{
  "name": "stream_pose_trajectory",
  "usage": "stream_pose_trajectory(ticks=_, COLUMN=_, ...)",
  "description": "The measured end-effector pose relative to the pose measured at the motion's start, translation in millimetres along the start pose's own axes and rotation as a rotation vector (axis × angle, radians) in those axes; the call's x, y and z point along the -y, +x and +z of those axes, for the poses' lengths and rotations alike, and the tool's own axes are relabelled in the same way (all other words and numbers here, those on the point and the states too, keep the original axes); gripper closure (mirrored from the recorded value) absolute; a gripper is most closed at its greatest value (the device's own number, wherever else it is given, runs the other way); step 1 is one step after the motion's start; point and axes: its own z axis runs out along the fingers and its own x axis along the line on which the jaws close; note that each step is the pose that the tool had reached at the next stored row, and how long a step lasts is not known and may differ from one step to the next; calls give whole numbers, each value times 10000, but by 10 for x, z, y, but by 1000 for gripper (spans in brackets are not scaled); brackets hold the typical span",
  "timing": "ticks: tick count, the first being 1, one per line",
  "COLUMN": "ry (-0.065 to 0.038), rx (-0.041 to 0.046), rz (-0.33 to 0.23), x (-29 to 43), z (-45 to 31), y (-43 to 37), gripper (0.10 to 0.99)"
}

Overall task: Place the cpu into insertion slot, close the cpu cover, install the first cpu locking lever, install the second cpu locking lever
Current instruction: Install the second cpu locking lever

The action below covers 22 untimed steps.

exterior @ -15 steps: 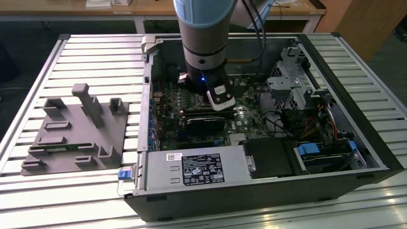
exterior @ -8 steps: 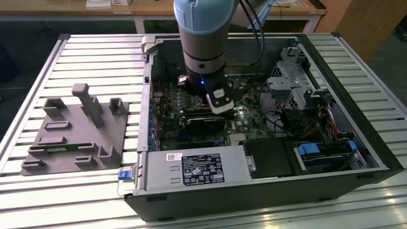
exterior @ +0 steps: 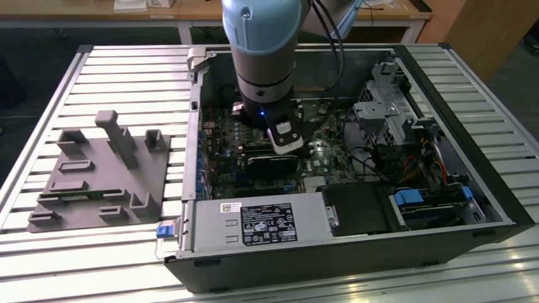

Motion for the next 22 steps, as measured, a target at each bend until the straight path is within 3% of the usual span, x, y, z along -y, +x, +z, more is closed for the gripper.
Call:
stream_pose_trajectory(ticks=13, ry=-200, rx=-57, rz=24, x=75, z=133, y=48, gripper=980)
stream_pose_trajectory(ticks=22, ry=-420, rx=-112, rz=47, x=121, z=218, y=97, gripper=980)
